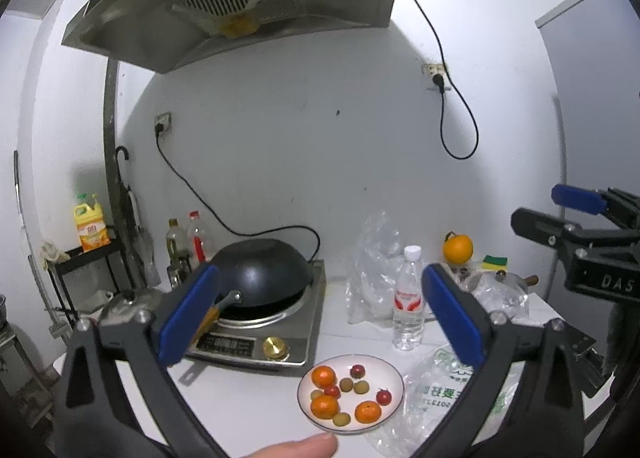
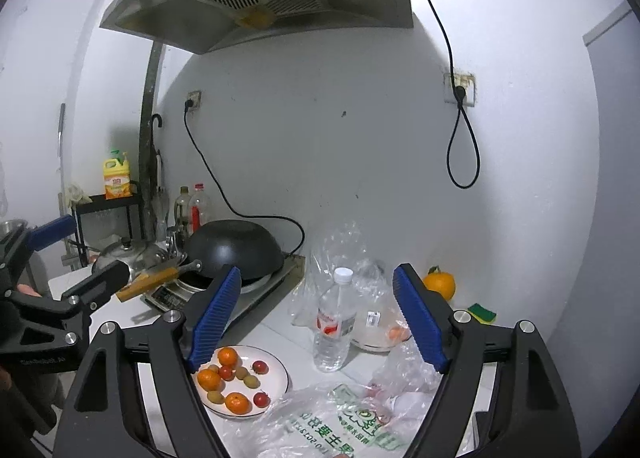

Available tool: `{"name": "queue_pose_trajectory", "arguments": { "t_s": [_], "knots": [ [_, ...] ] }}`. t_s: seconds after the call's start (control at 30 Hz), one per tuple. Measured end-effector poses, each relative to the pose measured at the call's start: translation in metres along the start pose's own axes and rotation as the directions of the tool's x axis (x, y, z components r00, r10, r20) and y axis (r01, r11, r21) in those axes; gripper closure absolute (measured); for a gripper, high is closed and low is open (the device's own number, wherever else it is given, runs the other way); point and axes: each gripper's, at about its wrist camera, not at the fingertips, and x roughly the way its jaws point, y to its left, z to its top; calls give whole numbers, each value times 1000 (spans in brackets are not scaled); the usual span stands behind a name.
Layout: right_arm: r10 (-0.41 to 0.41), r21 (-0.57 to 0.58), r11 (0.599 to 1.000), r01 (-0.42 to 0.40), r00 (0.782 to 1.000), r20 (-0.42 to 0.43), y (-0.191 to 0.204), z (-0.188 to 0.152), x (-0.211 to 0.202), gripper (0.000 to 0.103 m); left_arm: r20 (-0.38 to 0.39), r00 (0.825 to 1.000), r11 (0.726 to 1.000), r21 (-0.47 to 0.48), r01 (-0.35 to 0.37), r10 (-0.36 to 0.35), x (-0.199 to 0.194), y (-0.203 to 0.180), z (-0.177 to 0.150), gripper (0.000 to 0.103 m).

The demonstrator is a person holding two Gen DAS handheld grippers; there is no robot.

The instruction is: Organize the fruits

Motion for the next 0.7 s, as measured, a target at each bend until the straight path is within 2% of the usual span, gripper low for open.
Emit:
{"name": "queue_pose_trajectory", "arguments": {
  "t_s": [0.17,0.33,0.43,0.7],
  "knots": [
    [24,32,999,-24,1000,9,-6,-4,-1,22,14,1000,1000,22,-10,10,-5,-9,-2,1],
    [32,51,998,-33,999,24,-15,-5,-8,22,32,999,1000,25,14,-15,-12,-20,-1,1],
    [38,73,997,-40,999,27,-23,-8,-11,22,54,999,999,42,-11,9,-14,-29,-2,1],
    [35,73,997,-37,999,22,-30,-12,-13,22,25,1000,1000,-5,-10,10,-8,-31,-3,1]
  ]
}}
